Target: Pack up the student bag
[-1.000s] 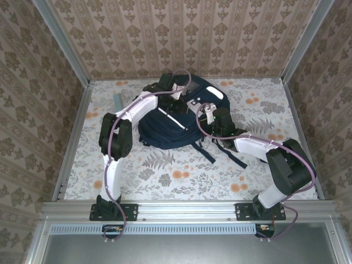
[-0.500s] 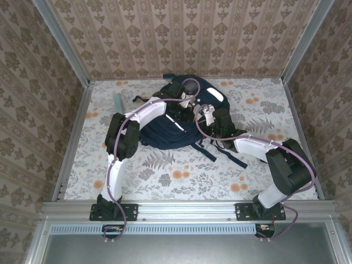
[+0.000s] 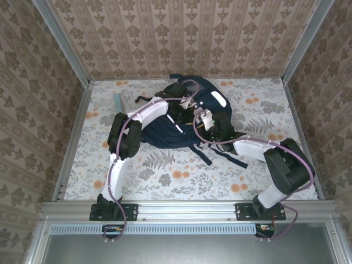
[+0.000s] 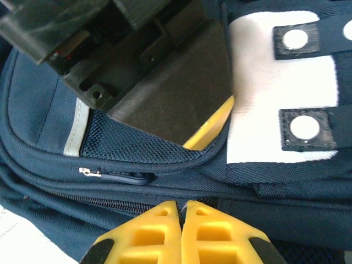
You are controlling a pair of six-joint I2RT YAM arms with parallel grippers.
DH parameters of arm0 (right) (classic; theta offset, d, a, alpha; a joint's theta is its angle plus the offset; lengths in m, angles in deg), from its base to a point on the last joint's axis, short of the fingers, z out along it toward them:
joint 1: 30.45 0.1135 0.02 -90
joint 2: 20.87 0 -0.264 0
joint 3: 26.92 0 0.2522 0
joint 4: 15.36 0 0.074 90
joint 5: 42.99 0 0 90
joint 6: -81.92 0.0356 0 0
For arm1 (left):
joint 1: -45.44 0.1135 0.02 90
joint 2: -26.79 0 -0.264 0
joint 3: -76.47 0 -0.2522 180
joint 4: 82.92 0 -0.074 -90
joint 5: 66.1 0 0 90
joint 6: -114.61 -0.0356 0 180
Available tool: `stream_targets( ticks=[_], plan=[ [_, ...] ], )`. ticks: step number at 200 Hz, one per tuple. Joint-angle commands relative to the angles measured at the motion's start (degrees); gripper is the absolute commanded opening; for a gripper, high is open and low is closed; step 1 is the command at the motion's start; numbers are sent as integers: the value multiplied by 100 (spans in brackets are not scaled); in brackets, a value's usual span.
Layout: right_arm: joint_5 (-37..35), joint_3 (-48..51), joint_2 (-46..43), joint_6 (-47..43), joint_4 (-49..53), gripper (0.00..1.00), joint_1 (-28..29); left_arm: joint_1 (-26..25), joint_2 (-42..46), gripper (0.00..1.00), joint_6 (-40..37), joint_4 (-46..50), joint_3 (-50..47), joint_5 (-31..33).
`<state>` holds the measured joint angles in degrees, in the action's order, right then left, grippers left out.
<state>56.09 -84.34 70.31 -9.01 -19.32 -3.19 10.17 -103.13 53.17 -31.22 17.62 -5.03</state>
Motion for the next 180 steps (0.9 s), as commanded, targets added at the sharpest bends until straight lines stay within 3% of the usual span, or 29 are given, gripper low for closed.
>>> stream_targets(
  ticks=[1, 50, 80, 103, 147, 180],
  plan=[
    [1518, -178, 81, 47, -318, 0, 437, -7, -553, 0, 299, -374, -124, 678],
    [560, -151, 5, 1259, -301, 0, 10, 114, -84, 0, 46, -525, -149, 281],
    [226, -169, -191, 1894, 28, 0, -561, 216, 563, 20, -455, -408, -11, 63],
    [142, -209, -271, 2293, 233, 0, -1000, 414, 925, 38, -818, -290, -18, 305],
    [120, -433, -150, 2645, 725, 0, -1428, 1148, 938, 55, -1394, -156, -189, 944],
    [72, -695, 4, 2875, 1082, 0, -1604, 1541, 532, 59, -1660, -35, -3, 666]
  ],
)
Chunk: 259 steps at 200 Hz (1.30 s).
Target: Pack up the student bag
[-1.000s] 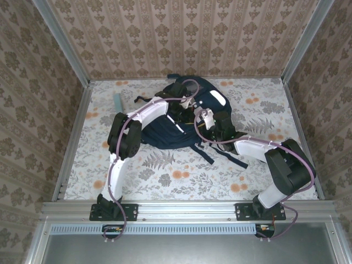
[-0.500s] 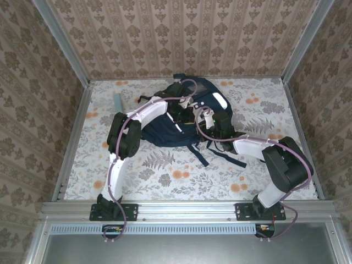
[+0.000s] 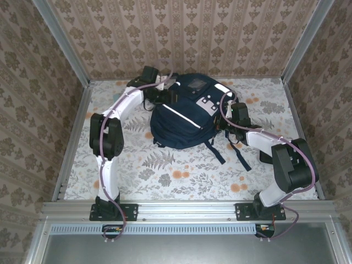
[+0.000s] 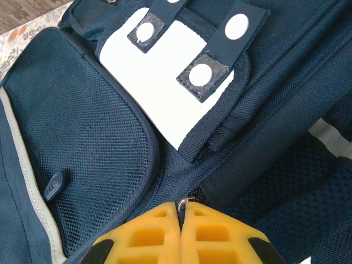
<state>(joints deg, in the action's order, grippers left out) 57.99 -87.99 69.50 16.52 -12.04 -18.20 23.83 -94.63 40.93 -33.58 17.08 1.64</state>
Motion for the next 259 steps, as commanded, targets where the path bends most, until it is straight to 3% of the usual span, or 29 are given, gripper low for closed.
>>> stream_targets(
  ticks=[1, 25, 54, 106, 136, 174, 221, 230, 248, 259],
  plan=[
    [-120, -340, 85, 333, 365, 0, -110, 188, -341, 59, -436, 216, 71, 5],
    [-45, -591, 274, 521, 576, 0, -243, 338, -739, 60, -466, 352, 362, -85],
    [212, -829, 532, 626, 632, 0, -311, 378, -1235, 59, -570, 716, 945, -652],
    [498, -1098, 862, 681, 687, 0, -319, 416, -1277, 20, -555, 507, 820, -1408],
    [732, -1291, 1086, 772, 717, 0, -309, 472, -843, 0, -365, 136, 196, -1392],
    [1013, -1800, 1429, 803, 916, 0, -200, 552, 432, 0, 75, -489, -1542, -834],
    [1095, -2457, 1769, 782, 1352, 0, -24, 445, 2011, 0, 611, -1100, -3632, -578],
    [1024, -2467, 1742, 824, 1436, 0, -15, 409, 2238, 9, 635, -1077, -3837, -463],
    [761, -2588, 1712, 916, 1952, 0, -13, 334, 2622, 40, 649, -883, -3980, -38],
    [612, -2691, 1725, 1020, 2340, 0, -23, 246, 2815, 47, 600, -794, -3923, 178]
  ],
)
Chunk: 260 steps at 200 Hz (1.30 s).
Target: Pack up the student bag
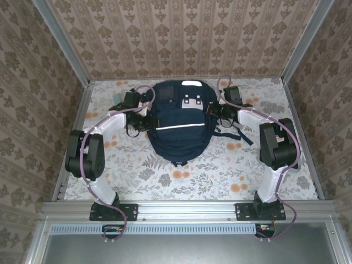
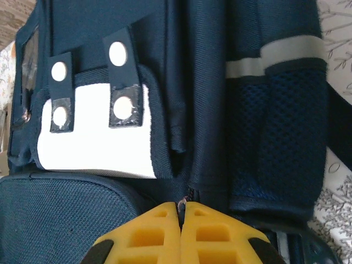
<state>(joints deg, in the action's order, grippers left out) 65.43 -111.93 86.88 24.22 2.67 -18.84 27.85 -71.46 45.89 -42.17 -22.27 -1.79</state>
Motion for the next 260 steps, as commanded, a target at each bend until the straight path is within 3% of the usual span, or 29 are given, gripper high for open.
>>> stream_targets(
  ticks=[1, 23, 46, 101, 165, 206, 260],
  plan=[
    [-138, -313, -10, 264, 911, 0, 37, -166, 521, 47, 95, 68, 23, 567],
    [-151, -621, 154, 502, 1584, 0, 26, -495, 626, 53, -123, 104, 496, 1027],
    [-15, -438, 83, 939, 1331, 0, 32, -825, 146, 53, -270, -138, 1262, 1135],
    [-13, -283, -2, 1395, 1174, 0, 2, -1740, -2333, 38, -48, -352, 3995, 1278],
    [17, -10, -171, 1264, 1405, 0, -36, -1811, -5004, 29, 429, 971, 7145, 1738],
    [111, 460, -720, 785, 1665, 0, -29, -1631, -5364, 26, 985, 1300, 7403, 1529],
    [373, 1267, -1455, 702, 1779, 0, 202, -1529, -5456, 24, 1102, 1293, 7389, 1405]
  ],
)
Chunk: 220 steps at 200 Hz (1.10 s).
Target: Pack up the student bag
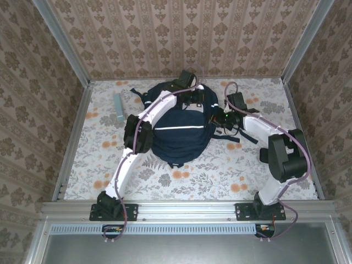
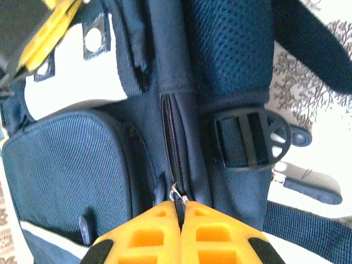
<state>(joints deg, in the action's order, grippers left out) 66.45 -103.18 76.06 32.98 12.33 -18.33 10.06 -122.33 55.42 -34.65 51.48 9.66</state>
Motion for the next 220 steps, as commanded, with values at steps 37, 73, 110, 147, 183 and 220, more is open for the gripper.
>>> stream_targets(
  ticks=[37, 73, 110, 147, 183, 220],
  plan=[
    [247, 860, -924, -188, 986, 0, 562, 259, -379, 24, 250, 462, -61, 200],
    [219, 1313, -1453, -90, 973, 0, 941, 268, -372, 24, 279, 369, -107, 130],
    [-350, 1179, -1674, -456, 1202, 0, 933, 277, -194, 28, 53, 254, 25, -258],
    [-1017, 838, -1401, -978, 1632, 58, 936, 272, 162, 36, -395, 102, -119, -615],
    [-916, 398, -894, -1320, 1550, 63, 909, 250, 304, 39, -646, 104, -194, -723],
    [-643, -35, -372, -1730, 1466, 56, 906, 268, 226, 39, -705, 163, -293, -628]
  ],
)
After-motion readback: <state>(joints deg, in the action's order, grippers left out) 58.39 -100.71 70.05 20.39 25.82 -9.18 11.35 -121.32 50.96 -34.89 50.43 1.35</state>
